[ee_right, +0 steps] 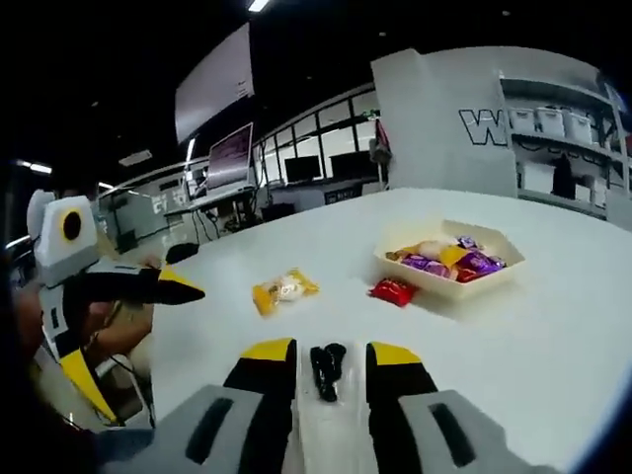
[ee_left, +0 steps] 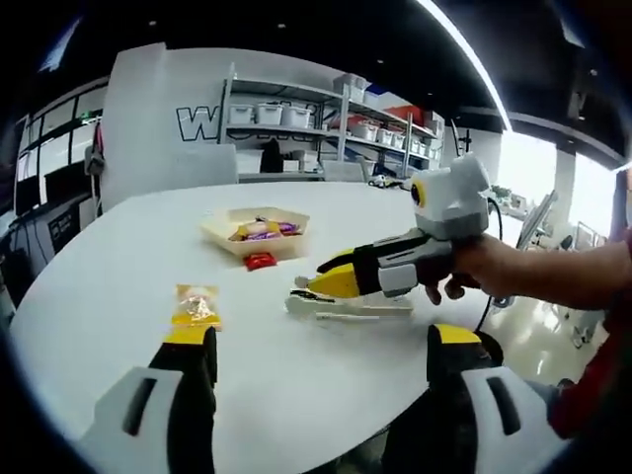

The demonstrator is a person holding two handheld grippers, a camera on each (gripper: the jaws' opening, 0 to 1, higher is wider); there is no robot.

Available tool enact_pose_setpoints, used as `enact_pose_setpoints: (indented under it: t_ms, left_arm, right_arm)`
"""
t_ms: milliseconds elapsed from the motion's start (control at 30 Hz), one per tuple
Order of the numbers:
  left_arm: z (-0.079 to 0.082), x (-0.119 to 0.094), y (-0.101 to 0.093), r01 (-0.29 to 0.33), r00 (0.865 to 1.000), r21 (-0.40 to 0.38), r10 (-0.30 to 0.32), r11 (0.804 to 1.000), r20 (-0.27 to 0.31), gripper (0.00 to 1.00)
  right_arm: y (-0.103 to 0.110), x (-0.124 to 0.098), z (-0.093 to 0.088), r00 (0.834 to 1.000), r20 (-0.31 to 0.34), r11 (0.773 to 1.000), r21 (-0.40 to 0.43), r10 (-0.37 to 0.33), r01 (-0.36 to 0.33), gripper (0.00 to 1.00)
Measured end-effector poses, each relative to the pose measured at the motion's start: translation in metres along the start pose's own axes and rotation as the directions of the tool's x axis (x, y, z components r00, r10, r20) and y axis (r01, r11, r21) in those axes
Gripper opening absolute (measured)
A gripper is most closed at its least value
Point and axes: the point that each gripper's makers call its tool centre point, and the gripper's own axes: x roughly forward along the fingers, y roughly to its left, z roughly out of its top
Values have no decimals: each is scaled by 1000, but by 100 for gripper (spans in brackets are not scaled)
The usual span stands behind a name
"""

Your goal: Place the target food into the container with the food tongs after gripping and lifting it, then release it inside without dropping or visibly crushing the food.

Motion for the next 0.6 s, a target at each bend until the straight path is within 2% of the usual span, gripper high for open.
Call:
enact_pose_setpoints:
  t_ms: [167,267,433,600]
  left_arm:
    - [-1,2,-2,17,1000,-2,-17,1000,-2,86]
    - [-1,3,0,18,1000,-4,-18,1000,2,86]
    - [-12,7,4,30,999,29,-30,999,-33,86]
    - [-11,8,5,47,999,25,-46,999,-26,86]
  right_arm:
    - [2,1,-5,1000,-15,999,-48,-7,6,26]
    - [0,-2,-5,1000,-10,999,-46,-7,7,33]
    - [0,-18,-8,1000,7,999,-51,-10,11,35]
    - [2,-33,-18,1000,-1,995,-93,-22,22,34]
